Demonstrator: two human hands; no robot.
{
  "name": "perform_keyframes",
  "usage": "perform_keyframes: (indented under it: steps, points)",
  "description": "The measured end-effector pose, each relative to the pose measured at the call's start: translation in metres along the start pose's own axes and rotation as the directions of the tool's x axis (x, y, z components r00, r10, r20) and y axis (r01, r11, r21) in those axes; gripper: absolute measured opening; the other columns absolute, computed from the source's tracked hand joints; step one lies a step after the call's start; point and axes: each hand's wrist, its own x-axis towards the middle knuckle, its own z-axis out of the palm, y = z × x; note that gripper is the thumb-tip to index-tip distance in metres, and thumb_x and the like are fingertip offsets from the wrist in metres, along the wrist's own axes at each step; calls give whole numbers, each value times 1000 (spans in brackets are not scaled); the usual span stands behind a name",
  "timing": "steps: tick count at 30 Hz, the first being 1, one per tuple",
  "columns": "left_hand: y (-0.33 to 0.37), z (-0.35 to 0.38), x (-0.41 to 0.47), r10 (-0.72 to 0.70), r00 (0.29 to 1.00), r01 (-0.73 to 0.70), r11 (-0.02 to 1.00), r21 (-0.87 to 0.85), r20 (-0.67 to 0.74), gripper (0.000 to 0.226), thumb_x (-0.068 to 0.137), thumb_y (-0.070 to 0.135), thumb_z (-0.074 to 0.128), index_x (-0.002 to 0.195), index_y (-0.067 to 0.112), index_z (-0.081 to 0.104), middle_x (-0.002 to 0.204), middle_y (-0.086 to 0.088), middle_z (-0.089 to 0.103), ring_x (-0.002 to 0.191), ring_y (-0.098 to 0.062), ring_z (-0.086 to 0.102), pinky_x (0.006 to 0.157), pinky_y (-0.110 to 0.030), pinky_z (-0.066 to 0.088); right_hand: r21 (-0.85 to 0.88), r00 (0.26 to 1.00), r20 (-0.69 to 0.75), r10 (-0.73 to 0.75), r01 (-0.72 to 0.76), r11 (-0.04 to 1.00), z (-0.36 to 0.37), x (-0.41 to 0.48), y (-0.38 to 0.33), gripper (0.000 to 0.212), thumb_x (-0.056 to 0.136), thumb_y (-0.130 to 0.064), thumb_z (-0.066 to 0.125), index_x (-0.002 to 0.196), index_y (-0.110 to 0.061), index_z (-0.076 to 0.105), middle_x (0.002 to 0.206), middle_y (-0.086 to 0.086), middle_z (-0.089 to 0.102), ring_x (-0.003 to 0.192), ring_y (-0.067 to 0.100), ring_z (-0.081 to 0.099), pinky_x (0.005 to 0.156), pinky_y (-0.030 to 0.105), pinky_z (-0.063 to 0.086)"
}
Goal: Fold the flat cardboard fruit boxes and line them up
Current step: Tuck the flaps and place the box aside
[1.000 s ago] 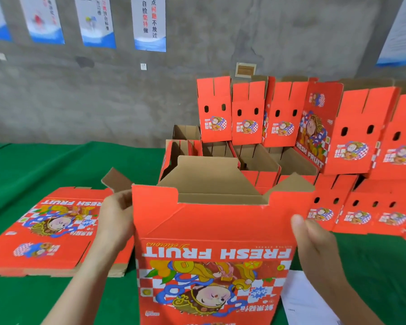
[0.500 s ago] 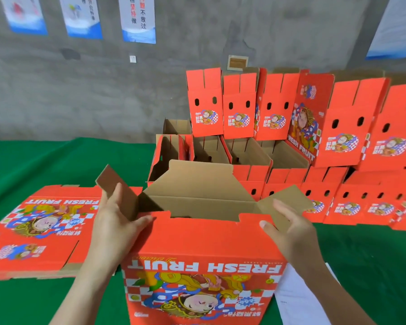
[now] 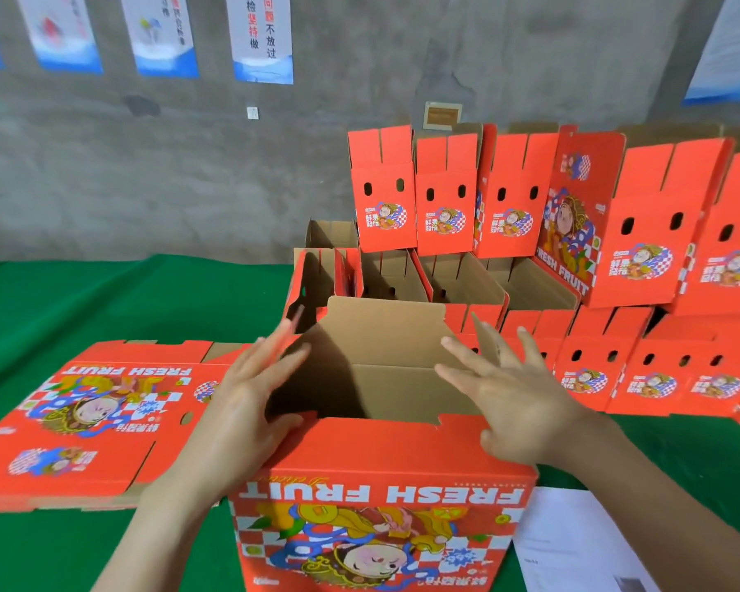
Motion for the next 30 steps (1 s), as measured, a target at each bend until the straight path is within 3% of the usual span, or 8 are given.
perform_keyframes:
  steps: [4, 7, 12, 15, 18, 23, 26, 30]
  points:
    - [3, -4, -4, 82, 989, -50, 968, -246, 123, 34, 80, 39, 69, 114, 38, 64, 128, 13, 60, 122, -3, 52, 104, -27, 39, -16, 999, 43, -7, 8, 1000, -3, 3, -2, 88, 83, -15, 54, 152, -27, 0, 155, 1, -31, 142, 32, -27, 113, 56, -14]
    - [3, -4, 6, -12, 973, 68, 969, -239, 231, 16, 89, 45, 48, 104, 50, 50, 101, 4, 71, 99, -19, 64, 92, -35, 45, 1, 1000, 14, -20, 20, 1000, -1, 2, -1, 88, 83, -19, 54, 152, -26, 1, 155, 3, -30, 142, 32, -27, 114, 52, -15]
    - [-6, 10, 43, -60, 960, -26, 954, 300, 274, 76, 86, 21, 61, 145, 47, 21, 140, -2, 22, 134, -23, 21, 111, -34, 22, 51, 999, -33, -43, 45, 998, 6, 0, 1, 89, 81, -18, 52, 152, -30, 0, 154, 2, -32, 141, 30, -30, 111, 47, -21]
    - [-13, 12, 57, -87, 914, 15, 983, 183, 396, 87, 84, 21, 64, 148, 44, 10, 157, 5, -7, 145, -19, 9, 116, -29, 14, 177, 980, -146, -137, 162, 971, 17, -1, 4, 89, 80, -7, 46, 150, -39, 2, 151, -11, -34, 141, 21, -30, 108, 35, -28]
    - [-19, 13, 62, -72, 919, 8, 986, 165, 387, 89, 82, 24, 68, 149, 41, 12, 156, 5, 4, 135, -20, 33, 95, -9, 21, 258, 908, -328, -259, 350, 900, 31, -4, 5, 93, 80, 2, 46, 146, -48, 3, 153, -27, -14, 147, 16, -12, 113, 26, -15]
    - [-20, 16, 61, -11, 943, -30, 992, 119, 334, 93, 75, 18, 75, 149, 35, 21, 154, 4, 8, 121, -18, 45, 77, 6, 21, 226, 736, -615, -281, 506, 833, 47, -4, -2, 71, 79, -4, 66, 140, -32, 43, 127, -12, 62, 129, 21, 49, 111, 40, 28]
    - [-22, 16, 60, 4, 951, -26, 997, 67, 310, 96, 74, 13, 76, 149, 34, 19, 150, 4, 15, 119, -16, 43, 79, 10, 19, 410, 697, -696, -175, 585, 700, 50, -5, -7, 38, 83, -7, 64, 119, -21, 66, 101, -10, 72, 100, 4, 66, 95, 26, 50]
    - [-21, 18, 56, -6, 975, 26, 996, -88, 224, 114, 70, 5, 76, 150, 37, 2, 134, 13, 29, 110, 0, 38, 85, 5, 24, 663, 758, -643, 110, 478, 576, 51, -3, -9, 25, 83, 1, 66, 94, -20, 72, 80, -9, 72, 78, -1, 67, 74, 12, 51]
